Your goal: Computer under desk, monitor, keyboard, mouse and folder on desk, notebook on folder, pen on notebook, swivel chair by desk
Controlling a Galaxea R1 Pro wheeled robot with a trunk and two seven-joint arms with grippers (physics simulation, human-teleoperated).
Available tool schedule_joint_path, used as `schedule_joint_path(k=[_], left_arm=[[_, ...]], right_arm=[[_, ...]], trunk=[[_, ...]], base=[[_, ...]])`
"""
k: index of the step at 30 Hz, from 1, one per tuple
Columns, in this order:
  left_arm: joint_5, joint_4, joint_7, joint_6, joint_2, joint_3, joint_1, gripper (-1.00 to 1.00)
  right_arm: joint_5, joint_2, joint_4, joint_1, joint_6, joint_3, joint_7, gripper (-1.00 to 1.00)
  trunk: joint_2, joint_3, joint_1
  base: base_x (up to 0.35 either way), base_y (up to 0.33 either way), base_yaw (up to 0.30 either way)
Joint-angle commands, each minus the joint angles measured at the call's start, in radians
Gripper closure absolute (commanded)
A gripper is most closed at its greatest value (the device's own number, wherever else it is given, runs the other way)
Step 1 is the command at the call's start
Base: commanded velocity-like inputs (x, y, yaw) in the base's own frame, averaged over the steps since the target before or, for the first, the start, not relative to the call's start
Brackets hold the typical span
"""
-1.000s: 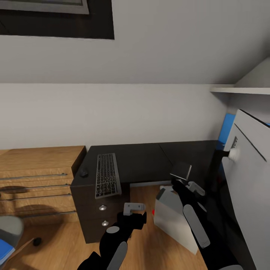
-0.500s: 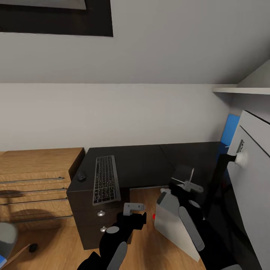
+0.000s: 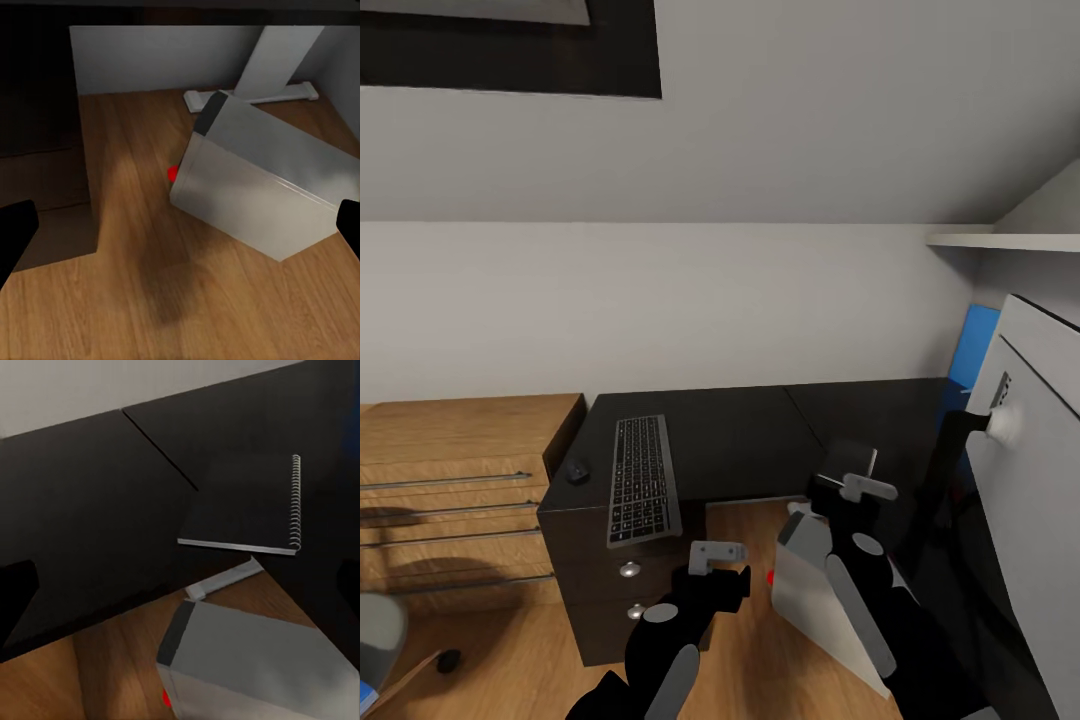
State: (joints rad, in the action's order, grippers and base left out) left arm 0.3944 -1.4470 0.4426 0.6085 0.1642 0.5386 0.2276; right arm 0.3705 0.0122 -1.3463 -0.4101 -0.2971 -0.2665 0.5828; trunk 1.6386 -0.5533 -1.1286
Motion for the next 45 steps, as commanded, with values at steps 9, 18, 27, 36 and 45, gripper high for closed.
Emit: schedule_joint_path(k=[9,18,27,36,45], left_arm=[[0.011,-0.001,0.011,0.002,0.0,0.001,0.001,-1.0],[0.011,0.002,0.011,0.002,0.001,0.001,0.001,-1.0],[0.01,0.003,0.011,0.002,0.001,0.001,0.001,-1.0],[0.011,0.004,0.01,0.002,0.001,0.001,0.001,-1.0],[0.012,0.004,0.01,0.002,0.001,0.001,0.001,-1.0]], right_arm=[[0.003,0.003,-0.002,-0.001,-0.004,-0.005,0.009,-1.0],[0.003,0.003,0.001,-0.001,-0.004,-0.005,0.008,-1.0],[0.001,0.003,0.001,-0.001,-0.004,-0.005,0.008,-1.0],[0.001,0.003,0.002,-0.001,-0.004,-0.005,0.011,-1.0],[0.001,0.003,0.001,-0.001,-0.004,-0.005,0.012,-1.0]], trunk=[[0.001,-0.001,0.0],[0.001,-0.001,0.0],[0.001,-0.001,0.0],[0.001,-0.001,0.0],[0.001,-0.001,0.0]], base=[[0.084,0.0,0.0],[0.107,0.0,0.0],[0.241,0.0,0.0],[0.053,0.003,0.0],[0.167,0.139,0.0]])
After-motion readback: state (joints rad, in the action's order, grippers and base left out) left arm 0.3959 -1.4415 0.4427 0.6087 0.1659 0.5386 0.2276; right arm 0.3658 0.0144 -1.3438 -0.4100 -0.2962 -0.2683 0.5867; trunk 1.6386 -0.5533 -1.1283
